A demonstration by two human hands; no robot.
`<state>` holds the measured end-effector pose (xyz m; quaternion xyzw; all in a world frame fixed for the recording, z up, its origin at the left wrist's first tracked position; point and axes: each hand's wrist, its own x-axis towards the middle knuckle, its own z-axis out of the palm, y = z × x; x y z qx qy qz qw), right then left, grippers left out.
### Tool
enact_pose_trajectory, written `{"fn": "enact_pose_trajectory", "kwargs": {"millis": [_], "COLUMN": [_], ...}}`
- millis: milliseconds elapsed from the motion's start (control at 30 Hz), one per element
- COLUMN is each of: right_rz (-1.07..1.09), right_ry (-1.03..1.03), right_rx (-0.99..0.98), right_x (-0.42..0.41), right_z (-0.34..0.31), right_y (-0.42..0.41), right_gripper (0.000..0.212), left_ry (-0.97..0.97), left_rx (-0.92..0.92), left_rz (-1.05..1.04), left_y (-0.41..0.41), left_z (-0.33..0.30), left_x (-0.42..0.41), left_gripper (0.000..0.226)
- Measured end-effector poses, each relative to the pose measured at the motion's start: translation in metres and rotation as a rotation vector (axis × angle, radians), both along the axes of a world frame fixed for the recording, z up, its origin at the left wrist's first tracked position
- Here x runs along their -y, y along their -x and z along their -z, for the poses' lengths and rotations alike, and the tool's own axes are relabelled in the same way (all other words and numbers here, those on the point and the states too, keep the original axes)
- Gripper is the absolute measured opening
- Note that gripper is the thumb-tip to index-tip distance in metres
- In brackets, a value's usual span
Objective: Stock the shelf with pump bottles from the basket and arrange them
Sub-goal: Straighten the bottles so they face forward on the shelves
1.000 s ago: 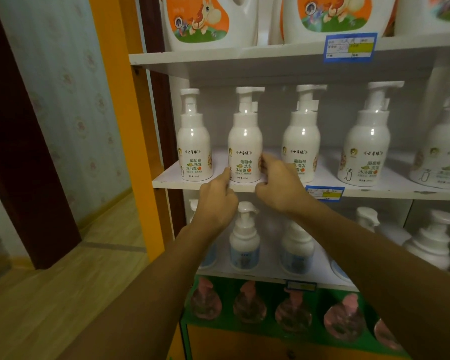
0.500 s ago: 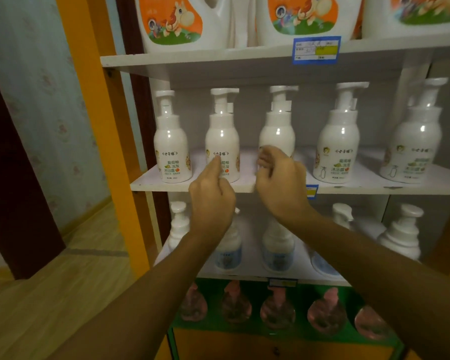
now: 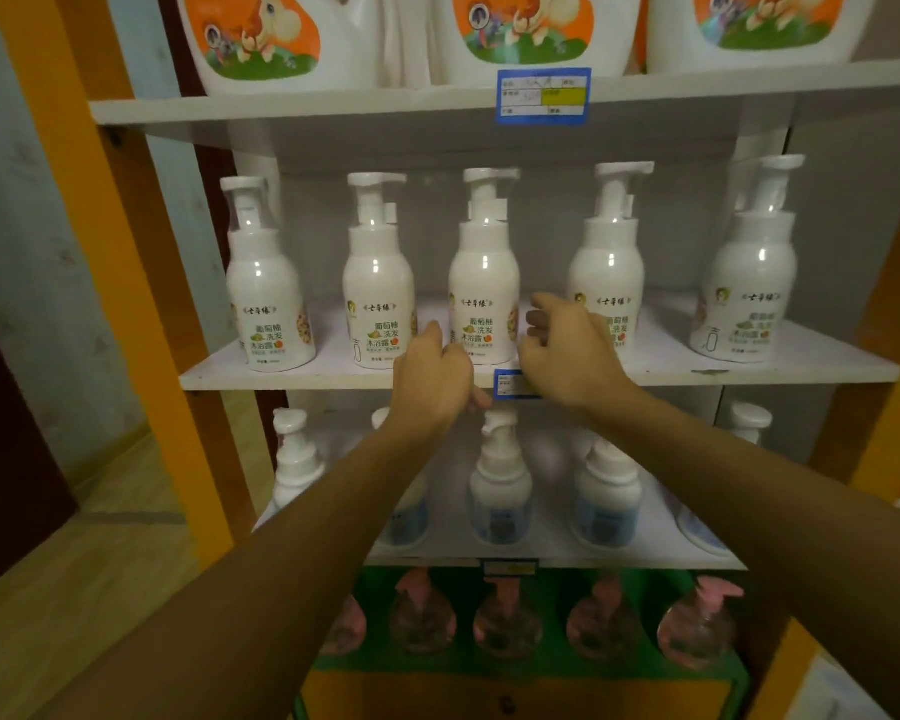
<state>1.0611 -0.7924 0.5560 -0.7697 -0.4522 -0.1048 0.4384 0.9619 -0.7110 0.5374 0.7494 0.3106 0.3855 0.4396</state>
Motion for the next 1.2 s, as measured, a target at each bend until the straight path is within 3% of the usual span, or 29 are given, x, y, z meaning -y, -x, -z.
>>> {"fn": "enact_pose_trajectory", "kwargs": {"millis": [100,233,767,967,1100,1200], "right_rz": [-0.093,-0.163,-0.186,-0.173,-0.121,-0.113], "right_ry": [0.093,0.111,0.089,0.069,-0.142,-0.394], "right_rx": [-0.019,-0.025,-0.061,-0.135,-0.27,-0.321], "right_x": [-0.002,0.001,0.001,0.0,0.012,0.04], "right_z": [-0.002,0.002,0.004,0.003,0.006,0.013], "right_y": [-0.006,-0.009,-0.012,-0.012,-0.016,-0.02], "right_gripper": [0.034,0.037,0.036,0.035,0.035,0.023], "left_ry": [0.007,-0.119,-0.34,-0.326,-0.135,-0.273], "left_rx": [-0.053,-0.045,-0.049,-0.043,0.074,0.195], "left_rz": [0.095,0.101,-0.035,-0.035,-0.073,-0.195], "left_y": [0.001,0.008,0.008,0.006,0.007,0.01], "left_z": [0.002,0.012,0.022,0.022,0.019,0.017], "left_x": [-0.001,-0.002,0.004,0.005,0.011,0.028], "left_gripper": [0.034,0.049,0.041,0.045,0.047,0.04]}}
